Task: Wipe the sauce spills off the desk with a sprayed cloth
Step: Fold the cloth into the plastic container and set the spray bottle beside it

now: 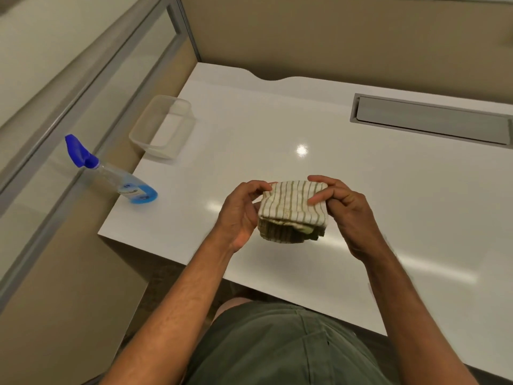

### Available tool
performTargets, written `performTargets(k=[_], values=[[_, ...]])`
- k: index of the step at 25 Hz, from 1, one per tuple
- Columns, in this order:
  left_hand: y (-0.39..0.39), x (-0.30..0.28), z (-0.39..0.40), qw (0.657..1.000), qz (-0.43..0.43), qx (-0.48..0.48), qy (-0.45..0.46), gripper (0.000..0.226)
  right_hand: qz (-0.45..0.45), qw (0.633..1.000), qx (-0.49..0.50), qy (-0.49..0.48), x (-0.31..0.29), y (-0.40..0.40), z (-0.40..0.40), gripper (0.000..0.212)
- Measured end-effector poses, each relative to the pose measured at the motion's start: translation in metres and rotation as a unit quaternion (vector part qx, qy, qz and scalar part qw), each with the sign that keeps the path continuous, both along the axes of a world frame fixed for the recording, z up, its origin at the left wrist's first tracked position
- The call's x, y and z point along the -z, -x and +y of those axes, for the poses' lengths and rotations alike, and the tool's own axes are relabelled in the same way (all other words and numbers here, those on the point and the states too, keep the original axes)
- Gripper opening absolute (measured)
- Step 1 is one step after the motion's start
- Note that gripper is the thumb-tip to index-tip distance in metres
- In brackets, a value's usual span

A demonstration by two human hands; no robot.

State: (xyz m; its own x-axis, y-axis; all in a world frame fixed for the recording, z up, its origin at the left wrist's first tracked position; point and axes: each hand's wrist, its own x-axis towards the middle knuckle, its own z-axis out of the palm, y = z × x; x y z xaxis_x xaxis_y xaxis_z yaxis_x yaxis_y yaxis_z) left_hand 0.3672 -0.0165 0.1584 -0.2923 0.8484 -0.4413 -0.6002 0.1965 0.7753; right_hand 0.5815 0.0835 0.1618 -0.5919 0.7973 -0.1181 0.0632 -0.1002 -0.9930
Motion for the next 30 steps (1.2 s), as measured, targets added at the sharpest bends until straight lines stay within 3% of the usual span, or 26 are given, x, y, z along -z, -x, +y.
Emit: performTargets(k=[3, 5, 8, 10, 16, 19, 22, 25, 30], values=[[0.031, -0.001, -0.001, 0.998, 0.056, 0.021, 0.006, 0.005, 0.017, 0.999, 0.033, 0.032, -0.006, 0.043, -0.003, 0.031], [0.054, 0.002, -0.004, 0.997, 0.078, 0.019, -0.007, 0.020, 0.035, 0.997, 0.047, 0.049, -0.007, 0.070, -0.006, 0.011], [0.089, 0.002, -0.009, 0.994, 0.099, -0.003, -0.035, 0.036, 0.008, 0.998, 0.021, 0.063, 0.005, 0.107, -0.008, 0.056], [0.110, 0.001, -0.011, 0.994, 0.103, -0.028, -0.037, 0.047, -0.042, 0.995, -0.015, 0.091, 0.012, 0.131, -0.011, 0.070], [0.182, 0.016, -0.014, 0.986, 0.135, -0.097, 0.000, 0.056, -0.061, 0.995, -0.017, 0.083, 0.029, 0.223, -0.004, 0.045], [0.217, 0.022, -0.006, 0.971, 0.203, -0.096, 0.081, 0.049, -0.054, 0.996, 0.002, 0.074, 0.028, 0.273, 0.009, 0.040], [0.243, 0.030, 0.011, 0.943, 0.278, -0.125, 0.132, 0.035, -0.062, 0.996, 0.015, 0.063, 0.028, 0.319, 0.021, 0.039], [0.262, 0.029, 0.039, 0.907, 0.330, -0.216, 0.146, 0.040, -0.073, 0.997, 0.011, 0.038, 0.028, 0.363, 0.037, 0.036], [0.303, 0.017, 0.093, 0.846, 0.394, -0.298, 0.203, 0.036, -0.169, 0.984, 0.009, -0.060, 0.023, 0.435, 0.076, 0.047]])
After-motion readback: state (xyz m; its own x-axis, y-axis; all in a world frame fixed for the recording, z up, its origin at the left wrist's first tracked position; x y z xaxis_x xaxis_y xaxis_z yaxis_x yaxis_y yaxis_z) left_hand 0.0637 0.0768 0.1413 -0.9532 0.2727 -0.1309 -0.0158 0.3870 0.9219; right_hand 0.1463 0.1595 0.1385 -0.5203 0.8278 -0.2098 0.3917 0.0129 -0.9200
